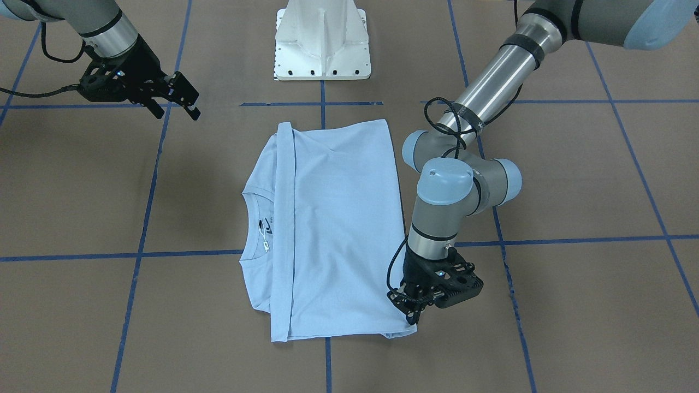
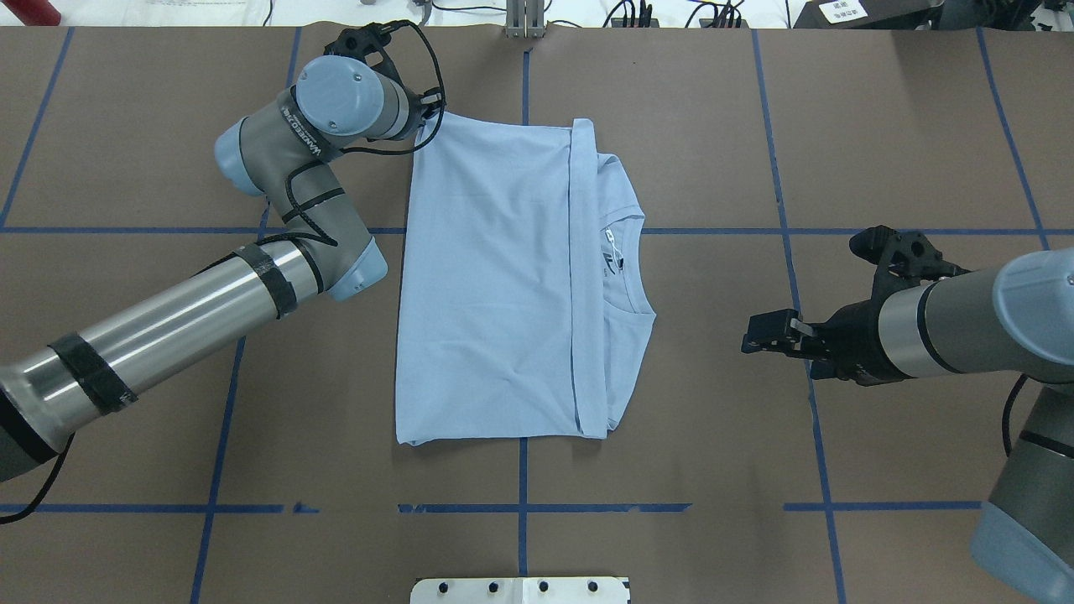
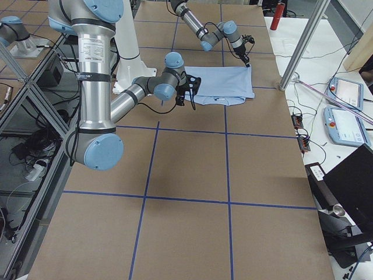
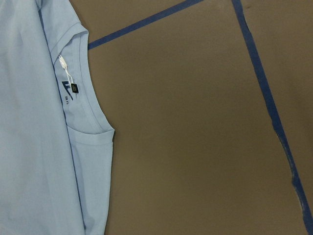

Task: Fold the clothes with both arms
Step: 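Move the right gripper onto the shirt's side edge near the collar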

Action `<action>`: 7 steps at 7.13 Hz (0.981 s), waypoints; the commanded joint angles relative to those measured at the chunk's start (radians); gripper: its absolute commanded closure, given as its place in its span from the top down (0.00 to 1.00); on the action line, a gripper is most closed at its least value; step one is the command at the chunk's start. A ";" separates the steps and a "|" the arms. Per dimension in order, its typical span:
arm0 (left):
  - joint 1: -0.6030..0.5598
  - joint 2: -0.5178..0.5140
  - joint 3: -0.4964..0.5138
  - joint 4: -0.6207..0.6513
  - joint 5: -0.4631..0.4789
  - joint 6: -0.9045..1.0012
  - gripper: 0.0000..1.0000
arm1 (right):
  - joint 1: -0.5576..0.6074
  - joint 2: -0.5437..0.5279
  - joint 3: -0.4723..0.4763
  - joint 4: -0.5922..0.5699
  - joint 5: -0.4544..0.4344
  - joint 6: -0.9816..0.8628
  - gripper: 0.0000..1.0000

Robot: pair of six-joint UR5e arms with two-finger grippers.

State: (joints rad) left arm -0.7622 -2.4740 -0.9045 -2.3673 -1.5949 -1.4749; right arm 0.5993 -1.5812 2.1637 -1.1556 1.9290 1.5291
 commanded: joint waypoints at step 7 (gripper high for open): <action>-0.048 0.179 -0.395 0.311 -0.175 0.273 1.00 | -0.016 0.453 -0.220 -0.422 -0.033 -0.245 1.00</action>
State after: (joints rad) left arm -0.8045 -2.3591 -1.1451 -2.1685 -1.7396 -1.2585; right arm 0.5971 -1.2489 1.9932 -1.4294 1.9177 1.3705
